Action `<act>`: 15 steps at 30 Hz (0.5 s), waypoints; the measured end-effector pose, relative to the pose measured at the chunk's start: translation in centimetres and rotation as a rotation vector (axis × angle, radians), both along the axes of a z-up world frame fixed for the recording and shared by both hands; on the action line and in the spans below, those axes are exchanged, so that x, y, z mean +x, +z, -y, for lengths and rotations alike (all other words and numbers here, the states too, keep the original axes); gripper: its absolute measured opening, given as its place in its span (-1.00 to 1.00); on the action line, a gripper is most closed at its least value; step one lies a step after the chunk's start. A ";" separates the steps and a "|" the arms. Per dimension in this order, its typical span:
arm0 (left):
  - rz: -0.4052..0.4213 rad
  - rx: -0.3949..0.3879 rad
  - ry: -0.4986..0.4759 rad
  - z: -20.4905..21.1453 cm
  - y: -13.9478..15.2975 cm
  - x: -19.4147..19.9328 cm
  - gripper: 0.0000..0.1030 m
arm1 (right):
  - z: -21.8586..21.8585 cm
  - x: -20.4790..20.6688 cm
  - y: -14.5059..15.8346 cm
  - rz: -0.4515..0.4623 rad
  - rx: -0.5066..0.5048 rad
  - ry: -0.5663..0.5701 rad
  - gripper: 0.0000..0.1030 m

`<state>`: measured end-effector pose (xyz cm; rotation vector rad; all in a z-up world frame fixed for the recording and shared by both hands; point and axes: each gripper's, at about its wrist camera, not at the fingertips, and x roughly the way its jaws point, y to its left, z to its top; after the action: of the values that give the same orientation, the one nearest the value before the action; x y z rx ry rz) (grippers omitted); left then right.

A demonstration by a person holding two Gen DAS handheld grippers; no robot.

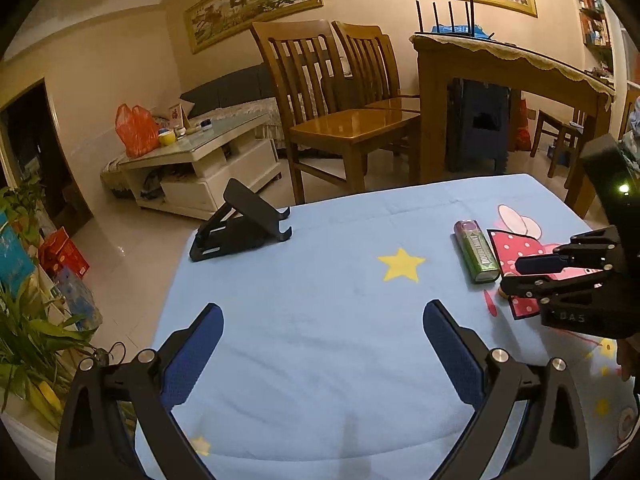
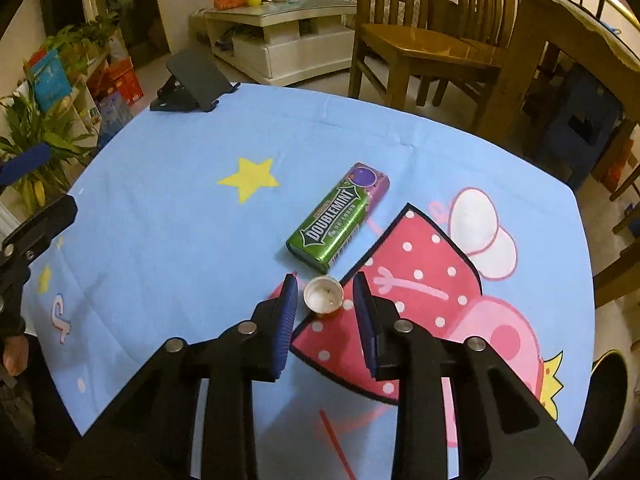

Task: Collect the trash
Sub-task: 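Grasp the small white cup with the right tool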

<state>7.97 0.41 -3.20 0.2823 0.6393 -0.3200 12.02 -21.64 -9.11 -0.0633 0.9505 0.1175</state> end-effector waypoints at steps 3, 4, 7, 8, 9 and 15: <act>0.008 0.001 0.005 0.0 0.0 -0.2 0.88 | -0.2 0.4 -0.4 -0.013 -0.011 -0.002 -0.39; 0.013 0.003 0.007 0.0 0.1 -0.2 0.88 | -0.3 0.4 -0.7 -0.017 -0.012 -0.004 -0.37; 0.017 -0.001 0.010 0.1 0.2 -0.3 0.88 | -0.1 0.5 -1.2 -0.031 -0.004 -0.006 -0.37; 0.017 -0.002 0.010 0.1 0.2 -0.3 0.88 | -0.1 0.5 -1.3 -0.034 -0.005 -0.005 -0.37; 0.020 0.000 0.012 0.2 0.2 -0.3 0.88 | -0.1 0.5 -1.5 -0.036 -0.007 -0.004 -0.37; 0.011 0.001 0.010 0.4 0.0 -0.3 0.88 | -0.2 -0.8 -0.9 -0.015 -0.024 -0.010 -0.59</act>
<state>7.70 -0.03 -3.17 0.2813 0.6299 -0.3083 11.22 -21.44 -10.00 -0.0804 0.9676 0.0976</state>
